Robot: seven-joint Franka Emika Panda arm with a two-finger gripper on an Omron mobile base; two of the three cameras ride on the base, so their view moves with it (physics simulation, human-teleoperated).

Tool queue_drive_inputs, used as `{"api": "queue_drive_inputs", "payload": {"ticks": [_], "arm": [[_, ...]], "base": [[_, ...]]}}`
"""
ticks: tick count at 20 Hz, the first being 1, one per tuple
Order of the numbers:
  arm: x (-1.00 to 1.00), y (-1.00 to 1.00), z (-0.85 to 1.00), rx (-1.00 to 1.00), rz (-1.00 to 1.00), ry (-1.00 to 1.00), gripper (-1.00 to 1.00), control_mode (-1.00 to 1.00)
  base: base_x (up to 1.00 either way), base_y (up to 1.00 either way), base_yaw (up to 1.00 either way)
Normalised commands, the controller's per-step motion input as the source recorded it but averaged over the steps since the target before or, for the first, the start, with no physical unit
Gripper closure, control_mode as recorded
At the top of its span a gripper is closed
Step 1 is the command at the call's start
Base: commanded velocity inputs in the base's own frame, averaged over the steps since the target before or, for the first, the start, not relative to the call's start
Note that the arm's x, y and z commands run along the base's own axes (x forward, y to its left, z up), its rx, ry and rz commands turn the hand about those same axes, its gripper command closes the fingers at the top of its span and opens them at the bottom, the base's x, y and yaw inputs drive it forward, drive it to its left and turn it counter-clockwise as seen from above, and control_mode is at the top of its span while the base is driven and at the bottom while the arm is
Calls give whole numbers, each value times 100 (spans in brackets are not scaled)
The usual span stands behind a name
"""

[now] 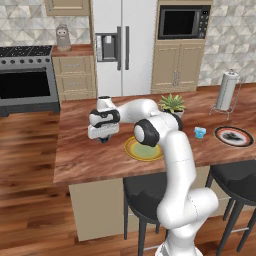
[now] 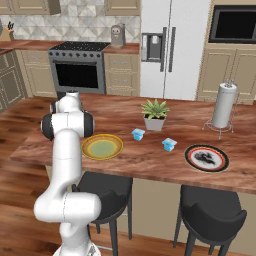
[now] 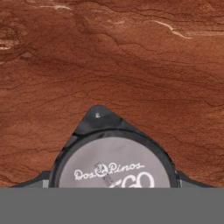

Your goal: Place two yogurt containers on each plate.

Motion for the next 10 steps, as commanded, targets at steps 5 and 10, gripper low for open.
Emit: {"api": "queue_drive_inputs", "payload": {"ticks": [5,10], "arm": [[0,0,0,0,0,0,100,-100],[-3,-9,6,0,2,0,100,-100]], "base": [[0,0,0],[0,0,0]]}}
